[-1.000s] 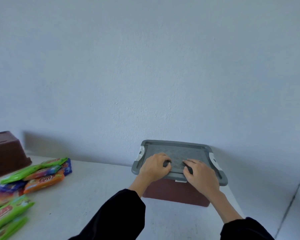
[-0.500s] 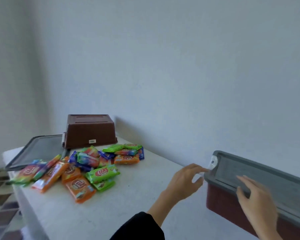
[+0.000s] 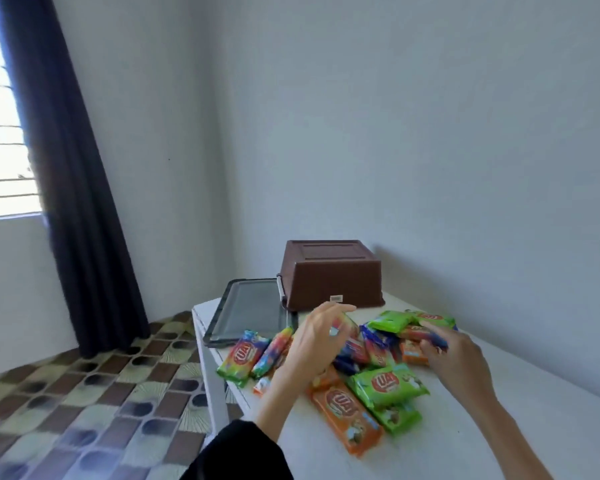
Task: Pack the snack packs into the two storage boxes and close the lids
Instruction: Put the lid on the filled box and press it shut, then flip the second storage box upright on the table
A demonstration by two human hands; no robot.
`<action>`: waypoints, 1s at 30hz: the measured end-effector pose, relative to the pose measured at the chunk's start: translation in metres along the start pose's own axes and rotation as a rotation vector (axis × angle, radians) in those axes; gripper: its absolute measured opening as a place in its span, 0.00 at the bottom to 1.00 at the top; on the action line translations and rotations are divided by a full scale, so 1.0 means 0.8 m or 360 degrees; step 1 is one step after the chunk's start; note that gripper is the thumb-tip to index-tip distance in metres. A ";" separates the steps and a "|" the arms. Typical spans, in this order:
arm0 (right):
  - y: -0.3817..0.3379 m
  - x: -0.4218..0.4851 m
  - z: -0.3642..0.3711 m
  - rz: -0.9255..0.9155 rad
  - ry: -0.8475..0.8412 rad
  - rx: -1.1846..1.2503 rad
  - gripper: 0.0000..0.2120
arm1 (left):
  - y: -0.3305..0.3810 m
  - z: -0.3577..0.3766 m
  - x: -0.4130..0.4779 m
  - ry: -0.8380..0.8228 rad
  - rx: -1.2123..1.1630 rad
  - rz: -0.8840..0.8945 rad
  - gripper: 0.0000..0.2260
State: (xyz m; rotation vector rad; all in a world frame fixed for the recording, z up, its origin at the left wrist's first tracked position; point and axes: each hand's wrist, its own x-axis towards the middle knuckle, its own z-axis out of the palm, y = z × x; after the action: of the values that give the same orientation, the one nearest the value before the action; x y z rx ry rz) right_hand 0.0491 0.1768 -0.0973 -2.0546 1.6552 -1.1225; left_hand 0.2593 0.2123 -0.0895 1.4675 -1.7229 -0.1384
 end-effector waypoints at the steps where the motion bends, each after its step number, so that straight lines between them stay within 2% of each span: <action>1: -0.014 0.011 0.015 -0.0021 -0.0013 0.0002 0.18 | -0.017 -0.014 0.009 0.0017 0.0008 -0.0020 0.13; 10: -0.088 0.111 0.093 -0.0131 -0.0091 -0.0074 0.18 | -0.115 -0.064 0.106 -0.0031 0.0044 -0.0030 0.13; 16: -0.086 0.207 0.132 -0.0120 -0.0087 -0.0166 0.16 | -0.165 -0.038 0.190 -0.0059 -0.0013 -0.0002 0.13; 23: -0.066 0.316 0.200 -0.0143 -0.0200 -0.0148 0.16 | -0.232 0.006 0.279 -0.0014 0.0008 -0.0156 0.13; 27: -0.044 0.357 0.225 0.0068 -0.0242 -0.0221 0.18 | -0.263 0.024 0.290 -0.0078 0.0058 -0.0346 0.15; 30: -0.027 0.362 0.229 0.0266 -0.0269 -0.0077 0.21 | -0.273 0.029 0.289 -0.0124 -0.0122 -0.0519 0.17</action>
State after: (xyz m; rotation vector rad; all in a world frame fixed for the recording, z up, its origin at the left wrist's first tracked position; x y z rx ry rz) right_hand 0.2071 -0.1281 -0.0905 -1.9380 1.7467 -0.8393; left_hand 0.4206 -0.0618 -0.1097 1.6948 -1.5090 -0.4347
